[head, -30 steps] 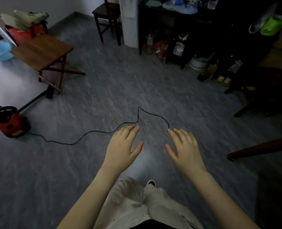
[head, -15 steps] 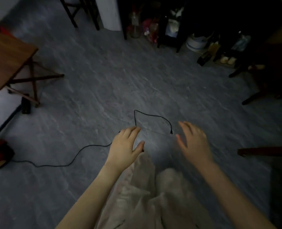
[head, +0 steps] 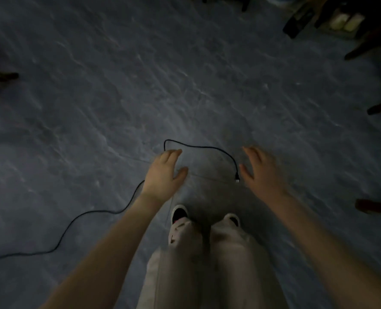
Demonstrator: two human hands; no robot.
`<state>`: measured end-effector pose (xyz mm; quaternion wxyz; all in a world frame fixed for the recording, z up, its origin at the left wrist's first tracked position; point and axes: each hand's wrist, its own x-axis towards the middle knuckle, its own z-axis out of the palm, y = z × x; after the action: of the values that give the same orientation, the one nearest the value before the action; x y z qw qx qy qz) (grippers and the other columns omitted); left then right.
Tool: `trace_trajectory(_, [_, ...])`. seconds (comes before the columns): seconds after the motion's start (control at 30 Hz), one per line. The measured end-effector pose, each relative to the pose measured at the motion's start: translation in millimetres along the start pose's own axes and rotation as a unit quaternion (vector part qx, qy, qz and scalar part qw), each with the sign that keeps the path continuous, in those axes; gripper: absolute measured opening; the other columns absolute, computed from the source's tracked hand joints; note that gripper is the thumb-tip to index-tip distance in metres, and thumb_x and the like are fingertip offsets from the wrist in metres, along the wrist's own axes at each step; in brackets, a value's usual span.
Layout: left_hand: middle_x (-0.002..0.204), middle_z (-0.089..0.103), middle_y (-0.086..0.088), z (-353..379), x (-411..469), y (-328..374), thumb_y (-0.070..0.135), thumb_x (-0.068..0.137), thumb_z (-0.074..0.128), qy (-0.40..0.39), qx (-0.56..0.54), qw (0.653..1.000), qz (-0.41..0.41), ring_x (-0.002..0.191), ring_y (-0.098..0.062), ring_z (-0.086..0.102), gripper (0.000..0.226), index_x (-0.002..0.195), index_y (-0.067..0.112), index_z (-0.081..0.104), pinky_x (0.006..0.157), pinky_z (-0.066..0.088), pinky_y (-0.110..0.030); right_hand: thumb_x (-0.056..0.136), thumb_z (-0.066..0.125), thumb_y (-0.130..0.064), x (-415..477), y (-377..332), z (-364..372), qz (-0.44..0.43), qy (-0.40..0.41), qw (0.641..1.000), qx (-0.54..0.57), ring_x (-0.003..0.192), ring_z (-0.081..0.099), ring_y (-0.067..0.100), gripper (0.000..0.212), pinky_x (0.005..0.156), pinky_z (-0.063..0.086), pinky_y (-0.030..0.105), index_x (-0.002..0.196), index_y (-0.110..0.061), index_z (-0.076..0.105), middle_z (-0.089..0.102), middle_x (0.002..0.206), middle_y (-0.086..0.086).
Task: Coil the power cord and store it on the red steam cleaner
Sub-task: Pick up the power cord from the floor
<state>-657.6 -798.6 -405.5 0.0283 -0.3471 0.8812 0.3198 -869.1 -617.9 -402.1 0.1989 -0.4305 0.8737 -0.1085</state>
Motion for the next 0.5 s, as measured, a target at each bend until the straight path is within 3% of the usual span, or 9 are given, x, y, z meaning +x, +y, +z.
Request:
trace_trajectory(0.17, [0.13,0.058,-0.013,132,100,-68,0.045,0.087,0.043,-0.022,0.014,0.999,0.041,0.119,-0.033,0.052,0.062,0.134,0.006,0.051,0.097,0.047,-0.046,0.092,0.049,-0.036,78,80,141,-0.016,-0.006,1.0,-0.017,0.111,0.059,0.043,0.054,0.094,0.05,0.049,0.134,-0.003,0.053,0.058,0.13,0.023])
trace_trajectory(0.27, [0.132,0.057,-0.012,220,162,-116,0.043,0.085,0.046,-0.04,0.034,0.996,0.073,0.121,-0.032,0.052,0.061,0.134,0.008,0.051,0.099,0.045,-0.042,0.09,0.05,-0.037,123,130,240,-0.019,0.008,0.999,-0.028,0.103,0.063,0.043,0.052,0.087,0.054,0.049,0.127,-0.001,0.059,0.063,0.122,0.024])
trace_trajectory(0.33, [0.13,0.057,-0.012,268,196,-144,0.041,0.085,0.049,-0.044,0.045,0.994,0.091,0.12,-0.031,0.052,0.059,0.133,0.008,0.053,0.1,0.044,-0.04,0.088,0.06,-0.029,151,155,298,-0.031,0.009,0.999,-0.033,0.1,0.063,0.043,0.046,0.084,0.055,0.051,0.124,-0.001,0.06,0.064,0.119,0.023])
trace_trajectory(0.5, [0.123,0.061,-0.013,353,255,-198,0.043,0.084,0.045,-0.032,0.076,0.987,0.14,0.113,-0.032,0.056,0.058,0.128,0.007,0.057,0.096,0.048,-0.043,0.088,0.064,-0.026,197,203,396,-0.024,0.028,0.997,-0.063,0.101,0.062,0.042,0.043,0.083,0.055,0.052,0.122,-0.001,0.061,0.065,0.117,0.021])
